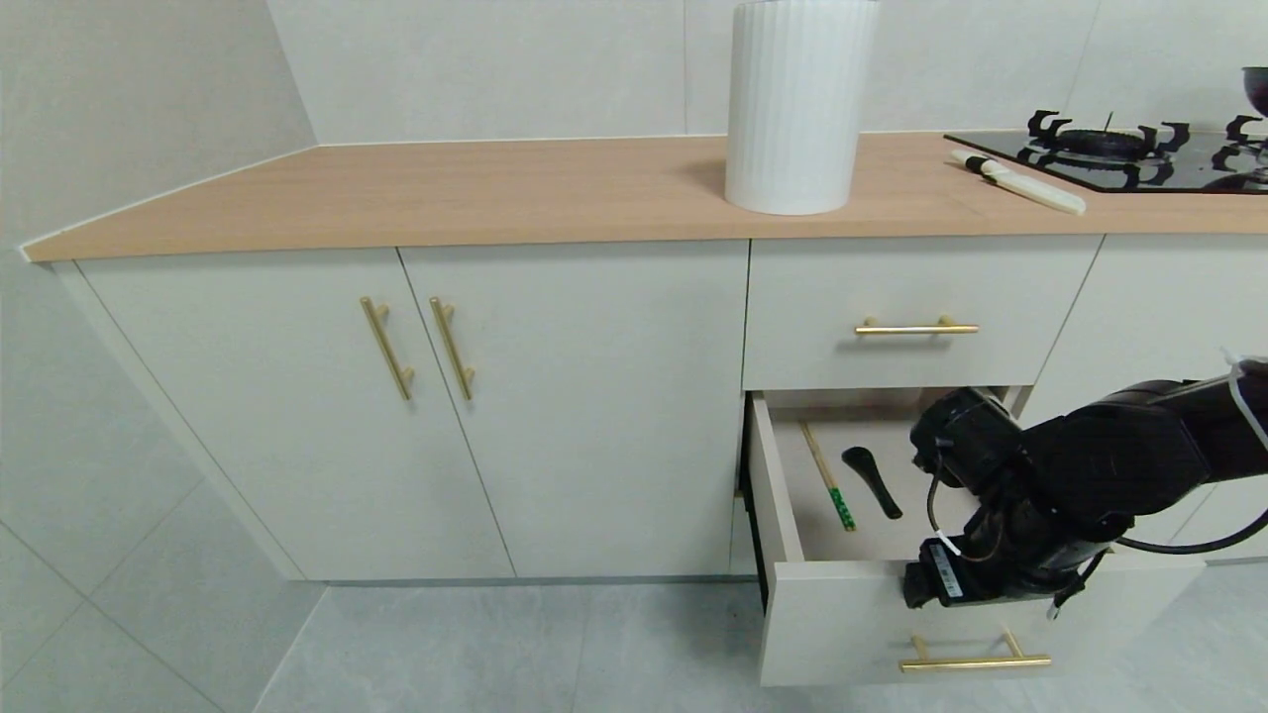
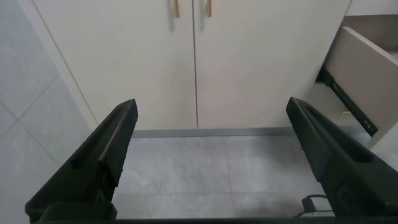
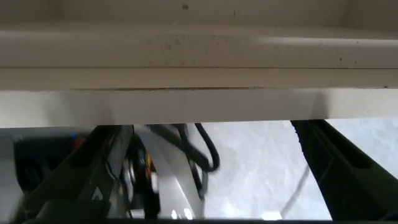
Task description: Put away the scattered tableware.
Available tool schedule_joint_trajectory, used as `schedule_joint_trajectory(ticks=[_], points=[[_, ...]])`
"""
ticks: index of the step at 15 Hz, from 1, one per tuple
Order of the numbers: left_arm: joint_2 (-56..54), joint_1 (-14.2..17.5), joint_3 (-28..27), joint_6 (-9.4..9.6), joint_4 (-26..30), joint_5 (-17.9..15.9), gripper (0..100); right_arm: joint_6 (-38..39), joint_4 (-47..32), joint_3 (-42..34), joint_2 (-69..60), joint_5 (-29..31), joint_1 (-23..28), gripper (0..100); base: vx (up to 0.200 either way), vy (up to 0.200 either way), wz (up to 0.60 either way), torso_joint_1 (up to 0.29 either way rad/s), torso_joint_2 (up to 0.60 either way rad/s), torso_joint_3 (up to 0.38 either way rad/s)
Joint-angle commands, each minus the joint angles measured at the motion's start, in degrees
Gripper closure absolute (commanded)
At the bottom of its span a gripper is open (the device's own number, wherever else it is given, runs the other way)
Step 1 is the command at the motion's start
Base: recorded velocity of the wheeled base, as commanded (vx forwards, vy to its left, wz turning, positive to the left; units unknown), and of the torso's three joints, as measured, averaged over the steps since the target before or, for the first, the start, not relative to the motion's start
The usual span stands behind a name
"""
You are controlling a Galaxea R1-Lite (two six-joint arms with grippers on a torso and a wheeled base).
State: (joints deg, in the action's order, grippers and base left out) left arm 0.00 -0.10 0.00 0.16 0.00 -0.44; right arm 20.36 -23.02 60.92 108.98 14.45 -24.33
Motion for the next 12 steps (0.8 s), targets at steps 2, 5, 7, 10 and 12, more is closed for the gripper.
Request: schedule_joint_trajectory(ticks=[2,5,7,10,12], points=[[0.0,0.0,0.0,0.02,0.0,0.0,0,-0.1,11.2,-4.3,0.4,1.6,1.3,0,0.000,0.000,0.00,0.000,0.00,0.000],[0.0,0.0,0.0,0.02,0.0,0.0,0,-0.4,19.3,-6.8,0.8,1.6,1.9,0,0.000,0.000,0.00,0.000,0.00,0.000],[0.0,0.0,0.0,0.02,0.0,0.0,0,-0.5,28.6,-9.3,2.5,1.6,2.6,0,0.000,0.000,0.00,0.000,0.00,0.000],[0.0,0.0,0.0,0.02,0.0,0.0,0,-0.5,40.9,-11.2,6.7,1.7,4.3,0,0.000,0.000,0.00,0.000,0.00,0.000],[0.0,0.0,0.0,0.02,0.0,0.0,0,-0.6,47.8,-12.2,9.2,1.7,5.2,0,0.000,0.000,0.00,0.000,0.00,0.000]])
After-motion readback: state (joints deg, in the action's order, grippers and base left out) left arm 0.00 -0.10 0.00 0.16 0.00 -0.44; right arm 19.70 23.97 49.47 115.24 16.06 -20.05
